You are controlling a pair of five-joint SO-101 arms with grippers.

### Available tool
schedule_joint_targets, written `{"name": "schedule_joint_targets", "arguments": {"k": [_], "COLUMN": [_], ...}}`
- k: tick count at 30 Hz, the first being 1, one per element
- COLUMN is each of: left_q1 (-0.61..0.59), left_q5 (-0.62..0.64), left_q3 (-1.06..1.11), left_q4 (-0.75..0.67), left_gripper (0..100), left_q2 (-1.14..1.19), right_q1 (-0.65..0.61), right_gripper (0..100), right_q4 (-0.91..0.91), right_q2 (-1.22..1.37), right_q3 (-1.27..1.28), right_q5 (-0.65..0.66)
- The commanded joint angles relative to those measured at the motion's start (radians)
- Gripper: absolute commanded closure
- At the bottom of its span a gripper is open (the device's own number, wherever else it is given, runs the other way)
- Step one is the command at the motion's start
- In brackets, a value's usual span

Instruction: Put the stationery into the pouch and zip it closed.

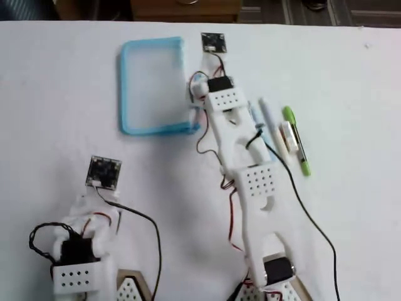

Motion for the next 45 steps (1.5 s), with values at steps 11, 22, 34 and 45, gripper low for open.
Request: {"name": "schedule_joint_targets", "arguments": {"k": [11, 22, 34, 45], "left_q1": [-0.002, -0.002, -0.002, -0.002], "left_q5": [-0.006, -0.006, -0.006, -0.006], "left_q3": [-0.006, -0.006, -0.006, -0.006], "left_q4": [0.005, 0.005, 0.005, 0.005], "left_gripper": [97, 97, 97, 97], "left_q2": [-0.013, -0.013, -0.013, -0.013], "right_q1": [0.015, -0.035, -0.125, -0.136], "right_gripper": [97.8, 98.4, 98.1, 80.6], "right_q4": [-0.007, 0.346, 0.694, 0.69], "right_q2": [0.018, -0.015, -0.108, -0.381], "right_q3": [-0.006, -0.101, -0.075, 0.356], "right_q5": [0.261, 0.381, 0.473, 0.367]}}
